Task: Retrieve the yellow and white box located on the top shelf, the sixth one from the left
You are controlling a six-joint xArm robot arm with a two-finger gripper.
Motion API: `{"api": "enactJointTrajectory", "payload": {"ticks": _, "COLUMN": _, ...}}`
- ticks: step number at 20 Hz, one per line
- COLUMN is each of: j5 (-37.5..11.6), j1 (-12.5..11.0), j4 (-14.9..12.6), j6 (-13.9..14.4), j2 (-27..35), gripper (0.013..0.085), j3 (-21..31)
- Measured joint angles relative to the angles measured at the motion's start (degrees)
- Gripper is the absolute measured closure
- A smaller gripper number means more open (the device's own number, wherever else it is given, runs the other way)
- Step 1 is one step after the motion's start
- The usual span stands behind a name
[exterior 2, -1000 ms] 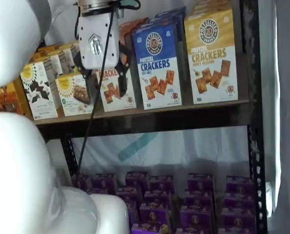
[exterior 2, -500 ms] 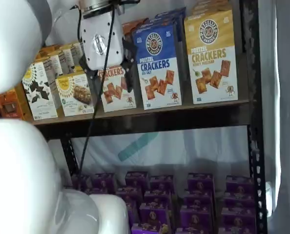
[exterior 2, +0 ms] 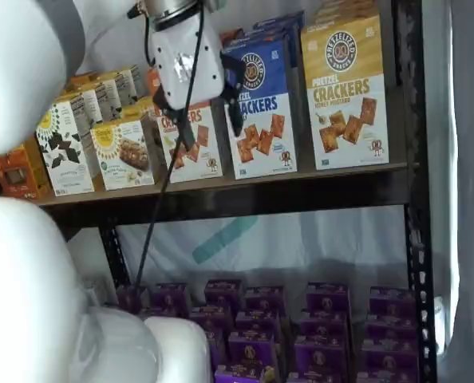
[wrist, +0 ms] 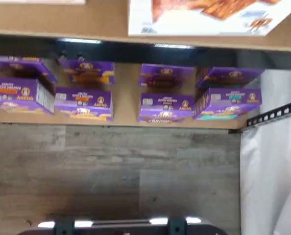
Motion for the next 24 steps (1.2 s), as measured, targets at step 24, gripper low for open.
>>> {"api": "enactJointTrajectory", "payload": {"ticks": 24, "j5": -12.8, "j1": -28.5, "j4": 8.2, "j6": -25.7, "j2": 12.6, "gripper": 0.0130, "j3": -10.3}}
